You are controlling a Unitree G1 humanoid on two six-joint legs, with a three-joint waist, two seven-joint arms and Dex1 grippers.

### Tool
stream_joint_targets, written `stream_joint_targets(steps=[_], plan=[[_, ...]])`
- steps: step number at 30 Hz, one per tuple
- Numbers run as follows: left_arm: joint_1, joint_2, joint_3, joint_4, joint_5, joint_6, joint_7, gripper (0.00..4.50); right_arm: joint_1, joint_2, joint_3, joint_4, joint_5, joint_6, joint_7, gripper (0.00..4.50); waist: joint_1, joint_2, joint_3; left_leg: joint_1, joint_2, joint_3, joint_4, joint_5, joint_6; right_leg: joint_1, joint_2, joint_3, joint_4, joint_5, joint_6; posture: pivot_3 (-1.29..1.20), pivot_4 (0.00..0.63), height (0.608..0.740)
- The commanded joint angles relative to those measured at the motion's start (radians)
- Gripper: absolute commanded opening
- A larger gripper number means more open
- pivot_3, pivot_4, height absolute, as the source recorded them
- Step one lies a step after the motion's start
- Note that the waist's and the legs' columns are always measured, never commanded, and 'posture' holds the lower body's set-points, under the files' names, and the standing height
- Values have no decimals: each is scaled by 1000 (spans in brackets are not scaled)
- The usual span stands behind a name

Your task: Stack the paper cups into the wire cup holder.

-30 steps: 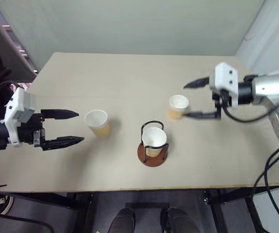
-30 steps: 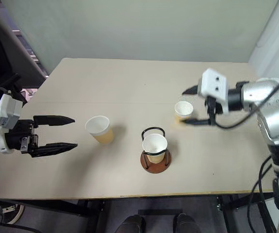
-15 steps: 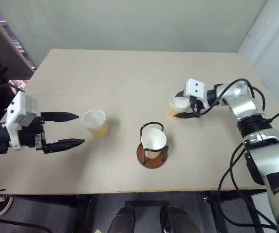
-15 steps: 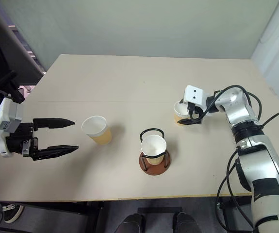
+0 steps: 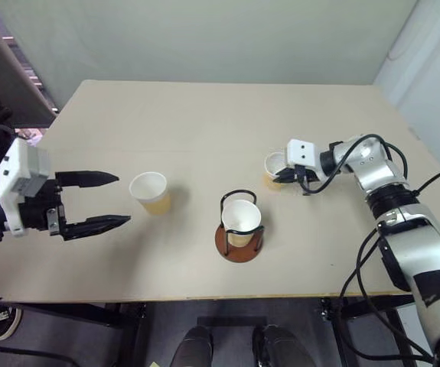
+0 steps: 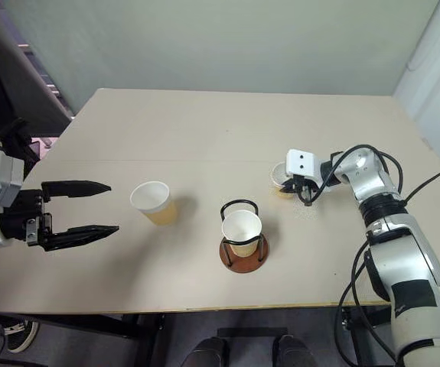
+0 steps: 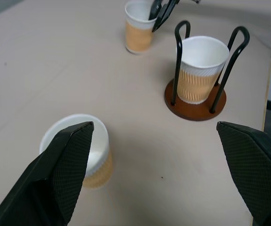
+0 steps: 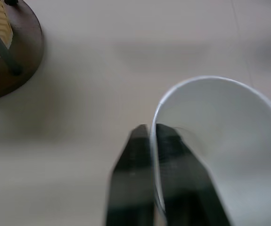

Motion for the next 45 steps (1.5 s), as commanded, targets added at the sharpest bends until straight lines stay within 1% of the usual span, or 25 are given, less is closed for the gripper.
stream_joint_targets(steps=[1, 4, 7, 9, 10, 12, 14, 16, 18, 20, 22, 23, 29, 36, 39, 41, 43, 45], plan=[[-28, 19, 10, -5, -7, -14, -2, 4500, -39, -60, -78, -138, 70, 37, 62, 43, 0, 1, 0, 0, 0, 0, 0, 0, 0, 0, 0, 0, 0, 0, 0, 0, 150, 740], [-45, 11, -16, 13, 2, -28, -3, 4500, -18, -103, -160, -374, 195, 188, 115, 43, 0, 1, 1, -1, 0, 0, -1, 1, -1, -1, 0, 0, 0, 0, 0, 0, 150, 740], [-56, 4, -34, 12, -1, -31, -1, 4500, 40, -147, -236, -652, 347, 425, 138, 43, -1, 0, 0, 0, 0, 1, -5, 2, -3, 0, 1, 0, -2, 0, -1, 0, 150, 740], [-61, 4, -40, 13, -3, -31, -1, 4500, 116, -208, -296, -863, 480, 602, 157, 43, 0, -1, 0, 0, 1, 1, -6, 3, -5, 0, 1, 0, -3, -1, -1, 0, 150, 740], [-62, 7, -43, 17, -1, -33, -3, 4500, 178, -243, -322, -975, 542, 677, 158, 43, 2, -1, 0, 0, 1, 1, -7, 5, -8, 0, 2, -1, -4, -1, -1, 0, 150, 740], [-68, 11, -49, 27, 1, -34, -8, 4500, 287, -286, -345, -1146, 609, 773, 132, 43, 8, -1, -1, -1, 1, 1, -6, 7, -12, 1, 2, -1, -5, -1, -2, 0, 150, 740], [-82, 15, -62, 41, 4, -37, -11, 4500, 344, -294, -344, -1238, 636, 828, 82, 43, 7, -1, -1, 0, 1, 2, -5, 7, -12, 2, 2, 0, -5, -1, -1, 0, 150, 740], [-99, 15, -84, 56, 11, -43, -13, 4500, 367, -275, -325, -1287, 635, 860, 18, 43, -4, -1, 0, 1, 1, 3, -4, 7, -12, 2, 2, 1, -5, -1, 0, 0, 150, 740], [-118, 14, -107, 66, 15, -47, -16, 4500, 372, -254, -309, -1316, 637, 880, -24, 43, -12, -1, 0, 4, 1, 3, -4, 5, -3, 3, 2, 2, -3, 2, 1, 0, 150, 740], [-131, 13, -120, 69, 16, -48, -19, 4500, 369, -242, -304, -1337, 653, 901, -46, 43, -13, -1, 0, 7, 1, 2, -5, 7, -2, 6, 3, 2, -3, 3, -1, 0, 150, 740], [-136, 12, -122, 68, 17, -47, -21, 4500, 368, -238, -303, -1355, 671, 914, -55, 43, -13, -1, 0, 7, 1, 1, -5, 9, -2, 6, 4, 2, -3, -1, -9, 0, 150, 740], [-133, 13, -118, 67, 17, -46, -22, 4500, 370, -237, -302, -1364, 679, 920, -58, 43, -13, -1, 0, 7, 1, 1, -5, 10, -1, 6, 4, 2, -3, -1, -10, 0, 150, 740], [-89, 8, -81, 34, 13, -32, -17, 4500, 393, -220, -273, -1406, 710, 943, -88, 43, -12, -1, -1, 6, 1, 1, -4, 12, -1, 6, 4, 2, -4, -1, -10, 0, 150, 740], [-67, 6, -65, 13, 8, -27, -7, 4500, 407, -201, -196, -1376, 663, 908, -115, 43, -10, -1, -1, 5, 1, 1, -5, 10, 0, 6, 5, 2, -5, 1, -7, 0, 150, 740], [-57, 6, -57, 8, 6, -25, -5, 4500, 410, -199, -175, -1376, 659, 897, -114, 656, -10, -1, -1, 6, 2, 1, -5, 10, 0, 6, 5, 2, -5, 1, -7, 0, 150, 740], [-53, 8, -54, 10, 6, -26, -5, 4500, 410, -200, -173, -1373, 658, 892, -112, 1311, -9, -2, -1, 6, 2, 1, -5, 10, 0, 6, 5, 2, -5, 1, -7, 0, 150, 740], [-53, 9, -55, 11, 6, -27, -5, 4500, 410, -203, -168, -1368, 656, 887, -110, 2068, -9, -2, -1, 6, 2, 1, -4, 10, 0, 6, 5, 2, -5, 1, -7, 0, 150, 740], [-57, 9, -57, 15, 7, -30, -5, 4500, 410, -204, -164, -1367, 654, 884, -111, 2702, -9, -2, -1, 6, 2, 1, -4, 10, 0, 6, 5, 2, -5, 1, -8, 0, 150, 740]])
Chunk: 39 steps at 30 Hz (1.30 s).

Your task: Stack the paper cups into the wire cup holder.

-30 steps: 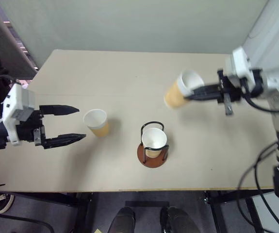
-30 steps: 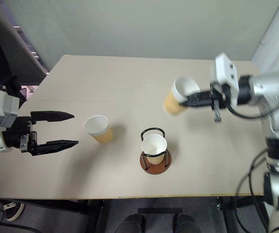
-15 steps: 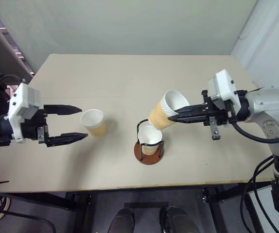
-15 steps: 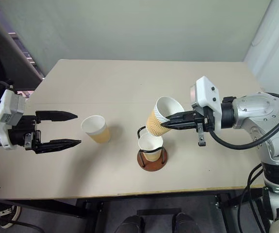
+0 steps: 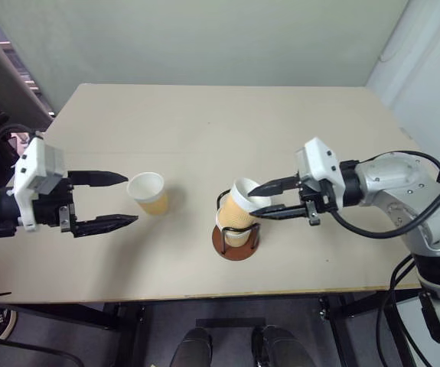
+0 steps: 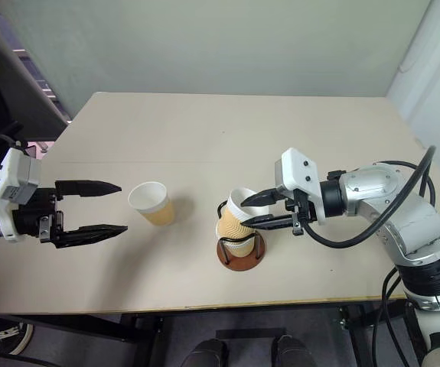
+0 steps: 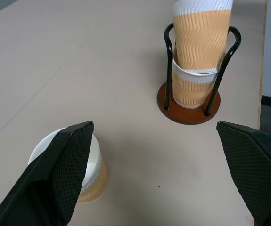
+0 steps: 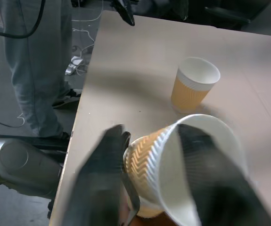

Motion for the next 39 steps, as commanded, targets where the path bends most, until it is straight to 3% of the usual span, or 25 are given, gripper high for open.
stream_joint_targets(steps=[1, 5, 8, 11, 15, 20, 26, 31, 39], plan=[[-8, 13, 35, -19, -13, -6, -2, 4500, -4, -5, -9, -9, -3, -21, 0, 3149, 0, 0, 0, 0, 0, 0, 0, 0, 0, 0, 0, 0, 0, 0, 0, 0, 150, 740], [-44, 33, 5, 35, 41, -52, 3, 4500, -15, -33, -61, 22, 10, -35, 21, 4467, 1, 0, 0, 0, 0, 0, 0, 0, 0, 0, 0, 0, 0, 0, 0, 0, 150, 740], [-87, 57, -55, 106, 134, -121, 19, 4500, -23, -64, -149, 54, 79, -29, 55, 4467, 5, 0, 0, -1, 0, 0, 0, 0, 0, 0, 0, 0, 0, 0, 0, 0, 150, 740], [-180, 55, -200, 220, 300, -235, 70, 4500, 2, -77, -247, 46, 210, -6, 106, 4467, 14, 0, 0, 0, 0, 0, 0, 0, 0, 0, 0, 0, 0, -1, -1, 0, 150, 740], [-289, 29, -331, 312, 385, -294, 42, 4500, 30, -92, -240, 26, 200, -24, 107, 4467, 14, -1, -1, -1, 0, 0, 0, 0, 0, 0, 0, 0, -1, -1, -2, 0, 150, 740], [-473, -102, -486, 445, 499, -378, 54, 4500, 36, -85, -224, 12, 181, -24, 63, 4467, 15, -1, -1, -2, -1, -1, 1, 0, 0, 0, 0, 0, -1, 5, 9, 0, 150, 740], [-516, -156, -573, 469, 545, -390, -4, 4500, 40, -87, -225, 11, 149, -25, -7, 4467, 10, -1, 0, -4, 0, 0, 3, -1, 1, 0, 0, 0, -3, 7, 11, 0, 150, 740], [-515, -159, -583, 469, 565, -405, -21, 3241, 48, -97, -231, 5, 142, -24, -22, 4500, 11, -1, 0, -5, 0, -1, 4, -1, 1, -1, 0, 0, -3, 6, 13, 0, 150, 740], [-528, -180, -553, 446, 510, -402, -76, 229, 46, -109, -253, -12, 183, -4, -23, 4500, 14, -1, 0, -7, -1, -1, 9, -1, 3, 0, 0, 0, -3, 7, 15, 0, 150, 740]])
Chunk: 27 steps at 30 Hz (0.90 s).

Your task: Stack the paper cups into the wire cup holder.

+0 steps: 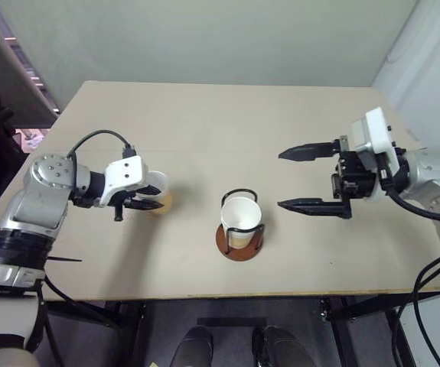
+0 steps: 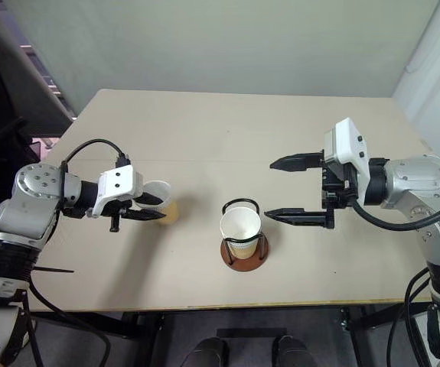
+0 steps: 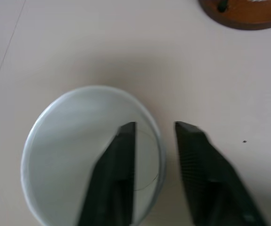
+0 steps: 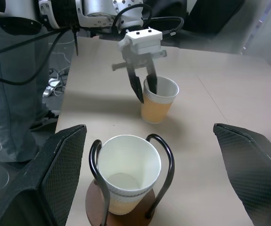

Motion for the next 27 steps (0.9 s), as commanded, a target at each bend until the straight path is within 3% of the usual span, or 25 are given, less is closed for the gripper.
stream_joint_targets(steps=[1, 9, 15, 21, 27], plan=[[-42, 1, 51, -41, -62, 10, -41, 42, -6, -24, -51, -39, 41, 7, -5, 4500, 1, 0, 0, 0, 0, 0, 0, 0, 0, 0, 0, 0, 0, 0, 0, 0, 150, 740], [-264, -15, 157, -209, -353, 184, -191, 42, 73, -136, -136, -79, 58, 9, 5, 4500, 14, 0, 0, -4, -1, -1, 1, 0, 1, 0, 0, 0, -4, 1, 2, 0, 150, 740], [-369, -97, 97, -311, -530, 245, -234, 42, 117, -163, -179, -100, 50, 0, -24, 4500, 14, 0, 0, -5, -1, 2, 2, 0, 1, 0, 0, 1, -7, 3, 6, 0, 150, 740], [-366, -118, -87, -296, -470, 119, -234, 42, 158, -177, -204, -131, 55, 2, -56, 4500, 14, 0, 0, -5, -1, 2, 7, -1, 4, 1, 0, 3, -7, 6, 10, 0, 150, 740], [-363, -189, -152, -238, -349, 24, -234, 42, 203, -197, -248, -166, 81, 18, -79, 4500, 14, 1, 0, -6, -1, 2, 16, -3, 10, 6, 0, 3, -11, 8, 14, 0, 150, 740]])
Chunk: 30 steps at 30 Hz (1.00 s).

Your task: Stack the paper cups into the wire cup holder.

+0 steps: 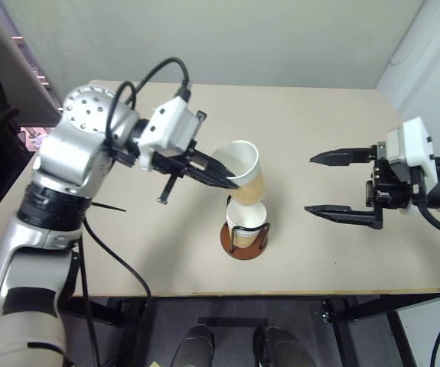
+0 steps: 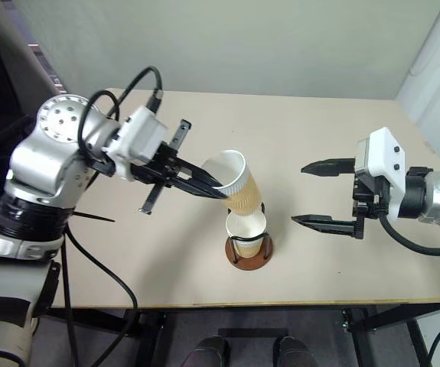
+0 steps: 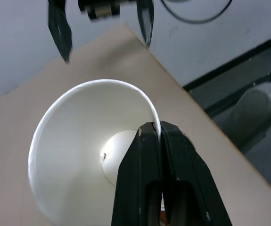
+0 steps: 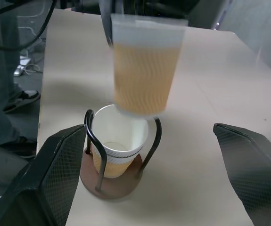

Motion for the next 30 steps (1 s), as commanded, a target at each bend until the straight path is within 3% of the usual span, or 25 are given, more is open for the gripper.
stream_joint_targets(steps=[1, 6, 8, 20, 27, 30], plan=[[-9, -18, -18, -9, 25, -45, -40, 42, 16, -26, -61, -40, 25, 5, -20, 4500, 0, 0, 0, 0, 0, 0, 1, 0, 1, 1, 0, 0, -3, 1, 1, 0, 150, 740], [-3, -23, -51, -42, -16, -25, -40, 42, 32, -39, -68, -42, 29, 1, -28, 4500, 0, 0, 0, -2, -2, 2, 3, -2, 4, 1, 0, 5, -5, 3, 5, 0, 150, 740], [0, -17, -61, -54, -26, -23, -40, 461, 34, -42, -64, -39, 27, -3, -30, 4500, 0, 0, 0, -2, -2, 3, 3, -3, 5, 1, 0, 5, -5, 2, 5, 0, 150, 740], [13, -54, -68, -37, 102, -65, -39, 4460, 16, -38, -33, -32, 17, -13, -44, 4500, 1, 0, 0, -2, -2, 5, 4, -4, 7, 1, 0, 9, -5, 2, 8, 0, 150, 740], [10, -72, -38, -23, 113, -77, -19, 4460, 0, -31, -7, -14, 5, -27, -42, 4500, 0, 0, 0, -1, -4, 8, 4, -5, 9, 1, 1, 16, -5, 0, 12, 0, 150, 740], [-4, -30, 41, 14, 88, -17, 7, 4460, -2, -34, -7, 2, 14, -35, -19, 4500, 0, 0, 0, -1, -5, 8, 4, -6, 10, 1, 1, 17, -5, -1, 13, 0, 150, 740]])
